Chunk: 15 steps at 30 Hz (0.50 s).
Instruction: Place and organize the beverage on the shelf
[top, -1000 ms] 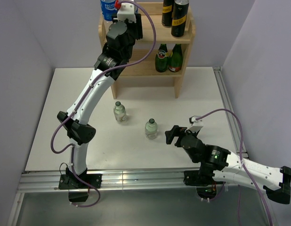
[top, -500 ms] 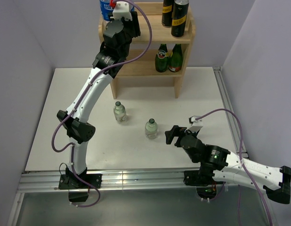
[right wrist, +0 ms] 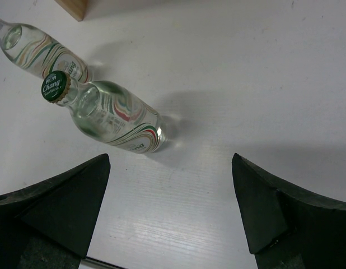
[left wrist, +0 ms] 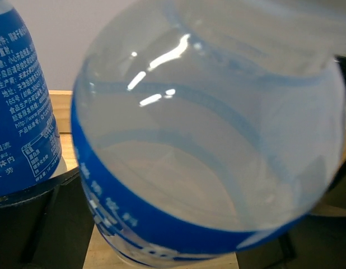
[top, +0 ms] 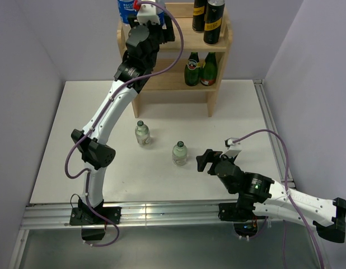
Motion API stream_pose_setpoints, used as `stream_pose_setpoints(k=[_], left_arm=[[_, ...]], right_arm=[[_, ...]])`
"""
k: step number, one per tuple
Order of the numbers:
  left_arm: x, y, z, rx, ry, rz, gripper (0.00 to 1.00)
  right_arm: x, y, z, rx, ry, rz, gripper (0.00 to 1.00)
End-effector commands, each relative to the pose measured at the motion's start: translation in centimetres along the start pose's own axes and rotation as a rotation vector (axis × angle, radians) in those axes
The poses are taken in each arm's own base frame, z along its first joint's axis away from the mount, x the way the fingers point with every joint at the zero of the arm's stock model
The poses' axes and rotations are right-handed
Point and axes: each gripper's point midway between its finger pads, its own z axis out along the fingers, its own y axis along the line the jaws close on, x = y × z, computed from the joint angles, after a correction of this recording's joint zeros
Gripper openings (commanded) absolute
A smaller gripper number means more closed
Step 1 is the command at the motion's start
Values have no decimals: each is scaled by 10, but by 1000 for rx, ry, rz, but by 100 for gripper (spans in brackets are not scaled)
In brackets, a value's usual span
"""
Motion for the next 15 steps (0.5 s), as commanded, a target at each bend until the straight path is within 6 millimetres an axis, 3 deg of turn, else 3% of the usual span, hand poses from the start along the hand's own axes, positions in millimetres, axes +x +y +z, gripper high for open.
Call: stream_pose_setpoints(k=[1,15], left_arm=[[-26,3,2,-7,-74,-42,88],[0,8,14,-16,-33,-45,90]], right_arm=[[-6,3,0,-10,-29,25,96],[-6,4,0,-14,-29,23,96]])
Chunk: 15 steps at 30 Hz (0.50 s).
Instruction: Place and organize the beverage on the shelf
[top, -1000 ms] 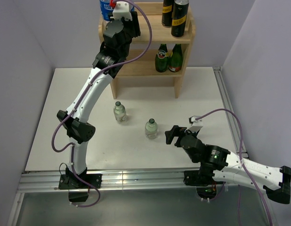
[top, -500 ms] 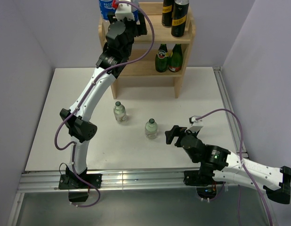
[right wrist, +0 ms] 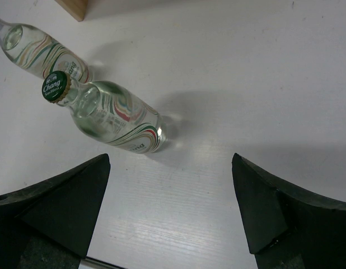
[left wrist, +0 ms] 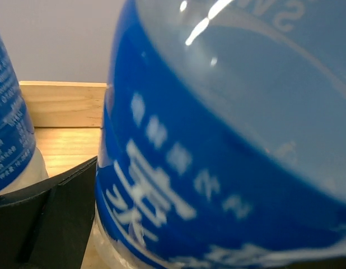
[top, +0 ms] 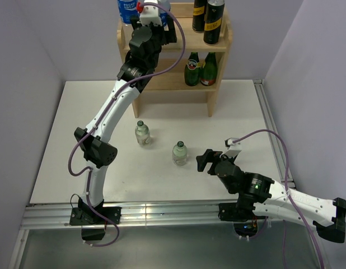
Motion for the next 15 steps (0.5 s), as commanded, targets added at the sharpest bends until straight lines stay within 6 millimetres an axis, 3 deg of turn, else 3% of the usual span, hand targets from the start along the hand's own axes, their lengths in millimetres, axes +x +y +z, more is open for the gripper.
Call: stream_pose_setpoints(k=[1,15], left_arm=[[-11,11,7,-23,-40,-43,90],[14,17,16,-34,-1,-49,90]], right_arm=[[-5,4,0,-14,-25,19,96],[-5,4,0,-14,-25,19,96]])
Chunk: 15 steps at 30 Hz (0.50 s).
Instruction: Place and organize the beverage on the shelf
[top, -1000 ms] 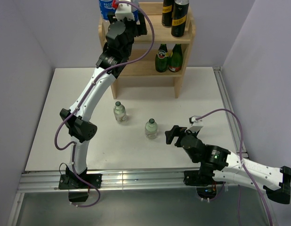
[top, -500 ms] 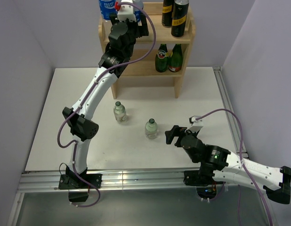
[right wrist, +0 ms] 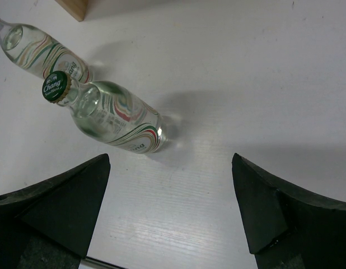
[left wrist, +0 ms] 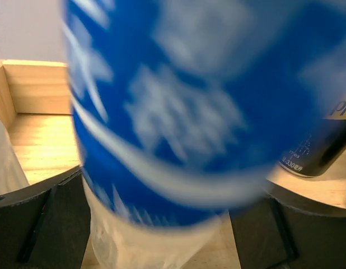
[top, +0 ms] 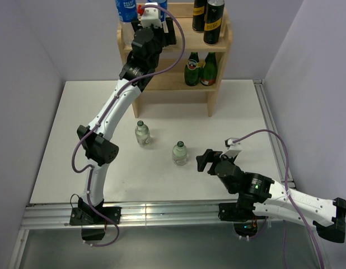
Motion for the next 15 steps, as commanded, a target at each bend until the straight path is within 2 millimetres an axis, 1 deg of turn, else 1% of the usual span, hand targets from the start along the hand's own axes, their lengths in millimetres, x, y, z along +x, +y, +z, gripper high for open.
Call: stream_pose_setpoints(k=[1,7,9,10,11,15], left_arm=[[-11,10,5,-16,-34,-37,90],[-7,10,4,-17,-27,-35,90],[-2,11,4,-22,-21,-32,89],[-7,11,1,-19,-27,-38,89],[-3,11,2,-16,-22,-37,89],[-3,11,-2,-15,-15,-42,89]], right_arm=[[-4,4,0,-13,-24,18,96],[-5,4,0,-12,-26,19,96],[-5,4,0,-12,-27,21,96],[-5,4,1,-12,-28,22,96],[-4,4,1,-11,-27,21,96],[-4,3,1,-9,-27,18,96]])
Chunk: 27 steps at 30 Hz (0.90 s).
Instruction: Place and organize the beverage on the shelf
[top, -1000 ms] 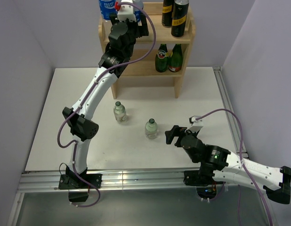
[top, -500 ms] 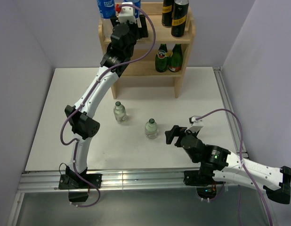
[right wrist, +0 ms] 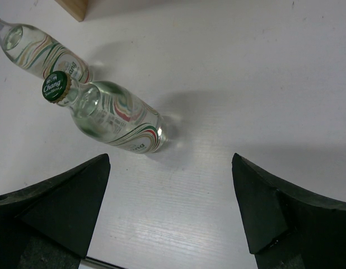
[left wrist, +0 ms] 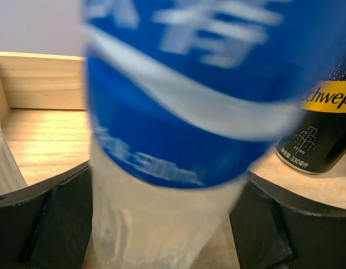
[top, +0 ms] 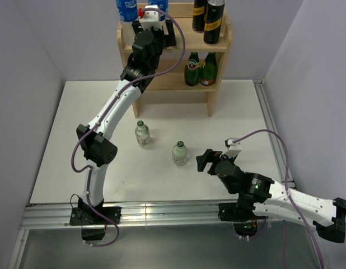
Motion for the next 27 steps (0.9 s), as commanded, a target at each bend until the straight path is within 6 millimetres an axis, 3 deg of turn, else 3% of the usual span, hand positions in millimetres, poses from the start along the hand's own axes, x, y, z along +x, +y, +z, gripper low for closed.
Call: stream_pose_setpoints(k=[1,4,5,6,9,12,20,22,23,24,26,27], left_arm=[[-14,10,-5,-19,-10,-36,89],[-16,10,-10,-32,-10,-26,88],[-5,11,-12,-37,9,-13,88],[-9,9,-16,-32,8,-13,87],[4,9,-21,-41,39,3,86],[0,4,-30,-47,29,0,85],[12,1,-56,-82,63,40,85],[6,-2,-64,-81,63,34,85],[14,2,-68,-101,79,54,86],[4,-2,-77,-99,62,48,86],[18,-1,-88,-108,84,82,86],[7,-3,-98,-113,69,68,86]], right_arm=[[-5,3,1,-10,-29,20,96],[-5,3,1,-10,-28,19,96],[-5,3,1,-10,-29,20,96],[-5,3,1,-10,-29,20,96],[-5,3,1,-8,-30,18,96],[-6,3,1,-7,-31,21,97],[-6,3,0,-10,-33,23,96],[-6,3,0,-10,-33,23,96],[-6,3,0,-9,-34,25,96],[-6,2,0,-9,-33,25,96],[-6,3,0,-11,-31,23,96],[-6,3,0,-10,-32,24,96]])
